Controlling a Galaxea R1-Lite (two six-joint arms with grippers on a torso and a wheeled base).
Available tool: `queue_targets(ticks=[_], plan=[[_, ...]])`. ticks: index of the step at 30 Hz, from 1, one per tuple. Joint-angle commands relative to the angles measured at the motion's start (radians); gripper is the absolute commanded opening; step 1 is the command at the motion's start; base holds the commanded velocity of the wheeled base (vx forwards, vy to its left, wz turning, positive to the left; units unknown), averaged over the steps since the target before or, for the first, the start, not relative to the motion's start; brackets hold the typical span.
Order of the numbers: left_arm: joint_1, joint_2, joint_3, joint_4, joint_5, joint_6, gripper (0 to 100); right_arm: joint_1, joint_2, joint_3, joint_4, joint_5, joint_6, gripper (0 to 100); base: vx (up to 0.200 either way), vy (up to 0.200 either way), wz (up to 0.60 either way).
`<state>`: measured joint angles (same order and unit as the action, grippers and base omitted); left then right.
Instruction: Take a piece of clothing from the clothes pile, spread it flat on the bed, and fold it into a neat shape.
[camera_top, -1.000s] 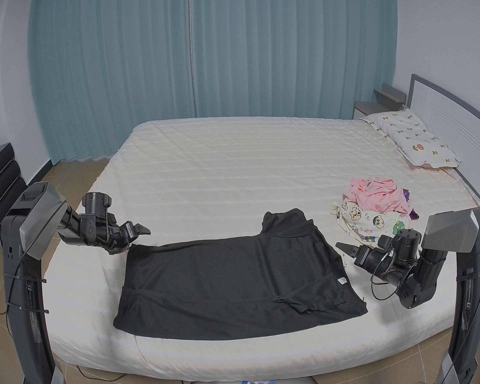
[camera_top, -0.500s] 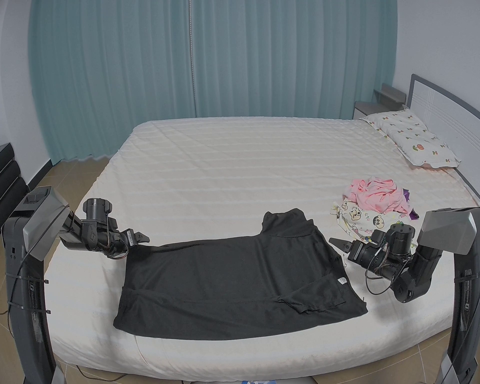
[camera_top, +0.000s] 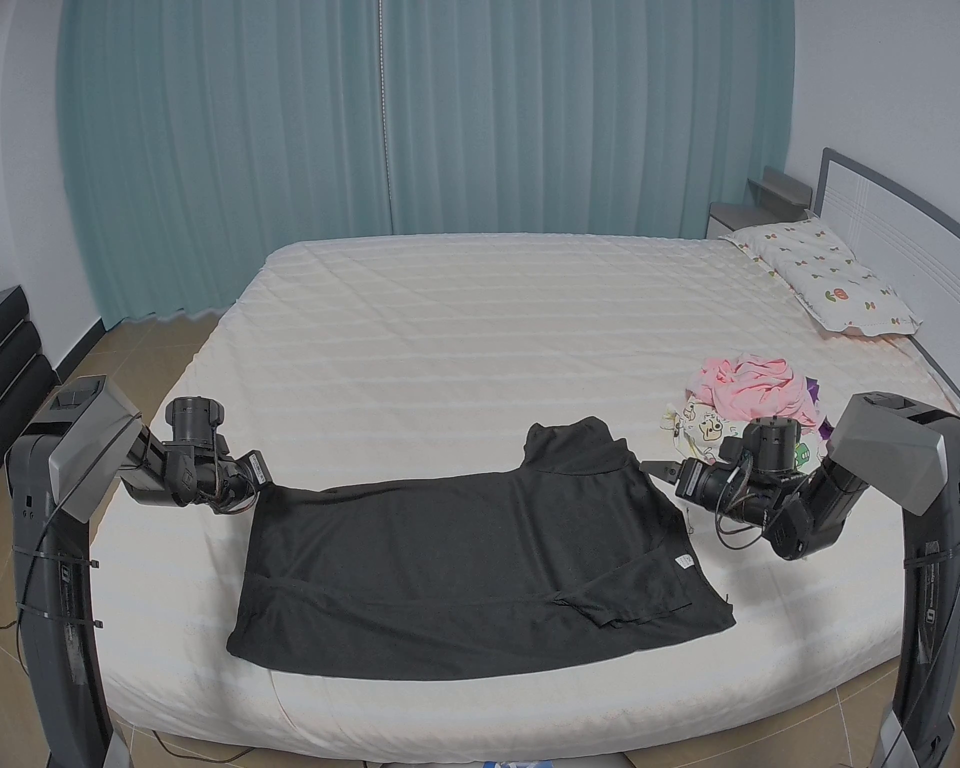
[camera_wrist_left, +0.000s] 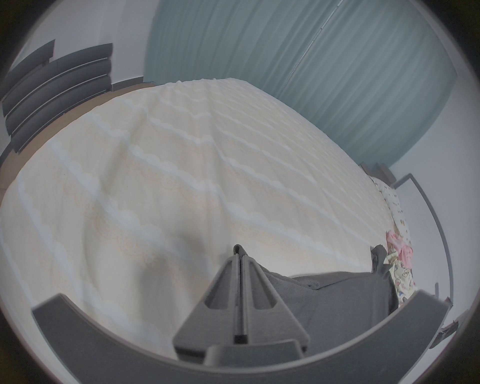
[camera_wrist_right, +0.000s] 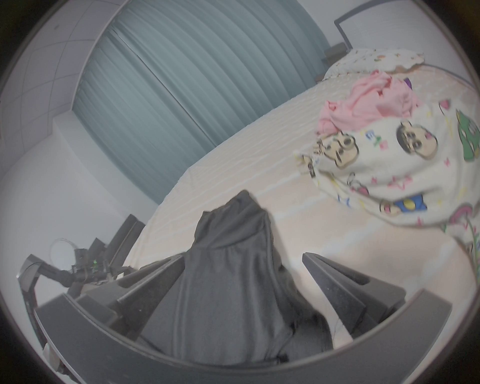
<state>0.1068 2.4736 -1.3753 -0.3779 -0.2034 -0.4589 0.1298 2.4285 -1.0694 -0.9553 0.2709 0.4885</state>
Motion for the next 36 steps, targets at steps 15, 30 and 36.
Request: queue_targets(ticks=[15,30,36], plan=[[0.002,-0.018,0.079,-0.049,0.002,-0.076,0,0.047,0.251,-0.580,0.377,-0.110,-0.080,100,0.000,0.000,0.00],[0.001,-0.018,0.101,-0.067,0.002,-0.076,0,0.070,0.331,-0.716,0.451,-0.096,-0.073,0,0.000,0.000,0.00],[0.002,-0.018,0.098,-0.067,0.004,-0.076,0,0.063,0.307,-0.693,0.446,-0.098,-0.068,0,0.000,0.000,0.00]])
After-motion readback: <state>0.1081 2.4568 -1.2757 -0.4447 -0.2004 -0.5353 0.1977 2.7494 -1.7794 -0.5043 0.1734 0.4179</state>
